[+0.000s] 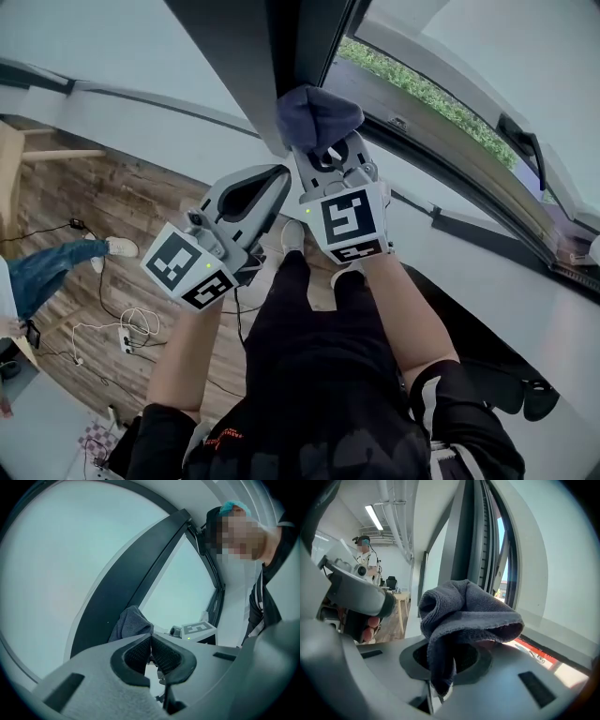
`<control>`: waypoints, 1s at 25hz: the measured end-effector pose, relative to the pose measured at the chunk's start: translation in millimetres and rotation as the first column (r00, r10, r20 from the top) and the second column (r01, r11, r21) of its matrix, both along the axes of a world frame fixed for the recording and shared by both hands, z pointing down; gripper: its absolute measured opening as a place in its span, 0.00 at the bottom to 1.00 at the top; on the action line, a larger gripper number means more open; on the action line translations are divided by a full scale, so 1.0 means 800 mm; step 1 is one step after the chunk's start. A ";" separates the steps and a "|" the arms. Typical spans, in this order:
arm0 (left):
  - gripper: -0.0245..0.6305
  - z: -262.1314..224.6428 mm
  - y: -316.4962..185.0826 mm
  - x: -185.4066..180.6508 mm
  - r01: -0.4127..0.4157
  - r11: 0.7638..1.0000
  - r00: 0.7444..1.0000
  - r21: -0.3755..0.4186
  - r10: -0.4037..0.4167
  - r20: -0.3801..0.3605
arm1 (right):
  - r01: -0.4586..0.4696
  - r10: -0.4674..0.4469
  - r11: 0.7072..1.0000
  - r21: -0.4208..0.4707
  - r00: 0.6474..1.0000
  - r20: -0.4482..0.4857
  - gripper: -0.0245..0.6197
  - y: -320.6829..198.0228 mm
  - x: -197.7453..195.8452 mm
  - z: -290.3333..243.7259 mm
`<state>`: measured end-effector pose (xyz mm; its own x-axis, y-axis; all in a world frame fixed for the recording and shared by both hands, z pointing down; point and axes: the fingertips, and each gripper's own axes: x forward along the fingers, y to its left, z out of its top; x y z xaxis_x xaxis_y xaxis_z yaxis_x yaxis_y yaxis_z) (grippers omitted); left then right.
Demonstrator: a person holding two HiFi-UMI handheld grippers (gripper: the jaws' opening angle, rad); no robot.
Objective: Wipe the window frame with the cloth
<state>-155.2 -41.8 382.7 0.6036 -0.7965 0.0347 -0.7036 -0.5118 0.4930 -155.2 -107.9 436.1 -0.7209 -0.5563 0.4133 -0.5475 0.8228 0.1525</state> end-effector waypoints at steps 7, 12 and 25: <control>0.07 0.021 -0.003 0.000 -0.001 0.999 1.000 -0.037 0.001 0.003 | -0.021 0.020 0.997 -0.073 1.000 -0.006 0.12 0.001 0.005 0.042; 0.07 0.031 -0.002 0.001 -0.009 0.999 1.000 -0.054 0.009 0.007 | -0.031 0.031 0.993 -0.115 1.000 0.000 0.12 0.005 0.003 0.063; 0.07 0.045 -0.003 0.026 -0.062 0.995 0.998 -0.075 0.063 0.008 | -0.108 0.110 0.978 -0.177 0.994 0.004 0.12 0.004 0.036 0.093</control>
